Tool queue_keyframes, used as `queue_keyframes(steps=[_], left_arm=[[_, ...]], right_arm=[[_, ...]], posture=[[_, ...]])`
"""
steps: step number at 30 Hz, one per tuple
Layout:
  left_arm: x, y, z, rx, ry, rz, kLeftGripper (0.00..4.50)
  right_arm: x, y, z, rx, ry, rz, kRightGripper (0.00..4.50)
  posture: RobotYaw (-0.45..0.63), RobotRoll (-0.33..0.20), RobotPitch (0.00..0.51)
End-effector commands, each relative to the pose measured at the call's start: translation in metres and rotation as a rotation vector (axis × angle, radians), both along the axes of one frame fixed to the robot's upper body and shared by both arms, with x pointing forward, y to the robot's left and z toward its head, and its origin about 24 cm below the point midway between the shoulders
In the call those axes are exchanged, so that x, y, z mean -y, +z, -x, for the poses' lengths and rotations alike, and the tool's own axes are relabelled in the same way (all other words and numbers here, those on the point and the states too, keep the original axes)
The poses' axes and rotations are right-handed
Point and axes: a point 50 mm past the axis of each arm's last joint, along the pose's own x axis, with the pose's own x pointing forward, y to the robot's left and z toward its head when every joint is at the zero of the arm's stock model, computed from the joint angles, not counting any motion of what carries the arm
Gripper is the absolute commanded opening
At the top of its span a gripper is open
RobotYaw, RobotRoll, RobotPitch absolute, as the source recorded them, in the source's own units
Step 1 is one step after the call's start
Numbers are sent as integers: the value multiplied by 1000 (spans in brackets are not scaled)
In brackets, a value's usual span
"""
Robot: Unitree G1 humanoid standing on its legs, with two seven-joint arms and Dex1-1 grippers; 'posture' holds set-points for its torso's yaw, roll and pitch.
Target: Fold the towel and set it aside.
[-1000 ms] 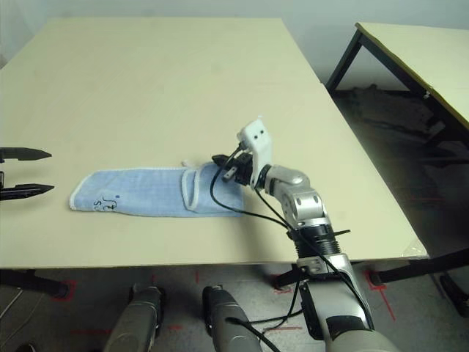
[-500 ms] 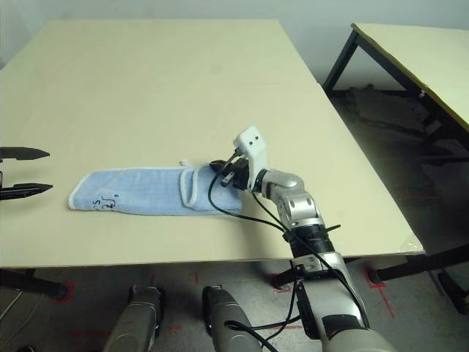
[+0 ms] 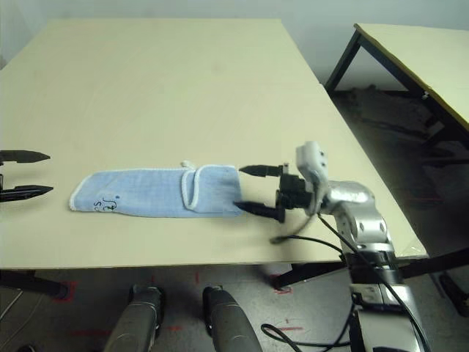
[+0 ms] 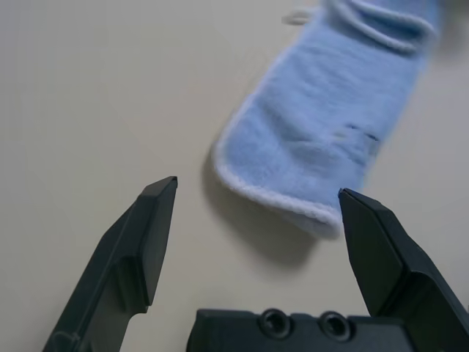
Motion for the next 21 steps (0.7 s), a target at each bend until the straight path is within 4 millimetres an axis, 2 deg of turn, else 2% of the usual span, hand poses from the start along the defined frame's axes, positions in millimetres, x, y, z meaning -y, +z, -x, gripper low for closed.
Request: queue_keyframes(steps=[1, 4, 7, 12, 21], left_arm=[[-2, -4, 3, -235, 103, 116, 4500], [3, -3, 3, -415, 193, 206, 4500], [7, -9, 4, -550, 259, 224, 4500], [25, -14, 2, -749, 331, 351, 4500], [38, -32, 3, -890, 347, 264, 4500]], right_arm=[[-1, 0, 0, 8, 35, 7, 4470], [-3, 0, 0, 12, 48, 14, 4470], [-4, 0, 0, 21, 55, 13, 4470], [-5, 2, 1, 44, 41, -4, 4470], [-7, 1, 7, 55, 35, -7, 4470]], posture=[[41, 0, 158], [37, 0, 157], [32, 0, 156], [15, 0, 153], [-9, 0, 150]])
